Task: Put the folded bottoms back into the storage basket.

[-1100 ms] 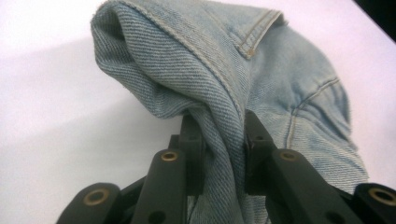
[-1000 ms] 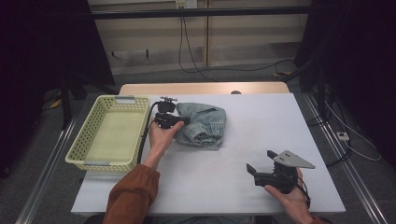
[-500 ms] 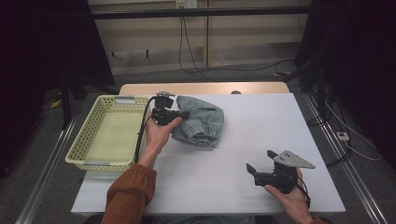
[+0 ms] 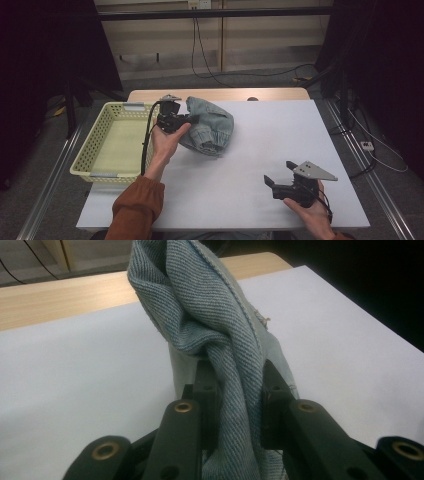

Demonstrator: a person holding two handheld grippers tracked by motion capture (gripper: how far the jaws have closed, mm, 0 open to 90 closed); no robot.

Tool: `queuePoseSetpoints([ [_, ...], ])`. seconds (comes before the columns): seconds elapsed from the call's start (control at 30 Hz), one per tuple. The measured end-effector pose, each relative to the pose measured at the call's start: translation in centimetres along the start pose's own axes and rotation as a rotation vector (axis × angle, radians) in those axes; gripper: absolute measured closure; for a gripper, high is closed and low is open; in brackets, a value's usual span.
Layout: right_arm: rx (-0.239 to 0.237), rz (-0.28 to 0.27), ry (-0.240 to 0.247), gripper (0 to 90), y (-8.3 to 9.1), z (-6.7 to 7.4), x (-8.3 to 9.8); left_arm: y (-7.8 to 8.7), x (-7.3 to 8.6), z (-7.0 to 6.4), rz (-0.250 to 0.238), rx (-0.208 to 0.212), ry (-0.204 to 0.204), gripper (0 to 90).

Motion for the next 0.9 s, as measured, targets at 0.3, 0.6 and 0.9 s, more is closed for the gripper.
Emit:
queuePoseSetpoints([
  [0.3,-0.001,-0.003,-0.001,7.1,0.0,0.0,-0.1,1.2,-0.1,-0.4,-0.037,-0.017,-0.012,75.7],
  [0.6,-0.001,-0.002,0.003,7.0,-0.1,0.1,-0.1,2.3,-0.5,-1.0,-0.058,-0.022,-0.035,75.7],
  [0.9,-0.003,-0.005,0.002,7.0,0.0,0.1,-0.1,3.3,-1.2,-1.9,-0.08,-0.019,-0.086,75.6],
])
Point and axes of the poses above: each handheld gripper's, and its own axes: y roughly backward along the jaws, x roughly out of its underside, z roughly to its left, the point moved 5 cm from there along -y, roughly forward along the jaws, and after that the axes turned 1 degree about x, right-handed, at the moved point
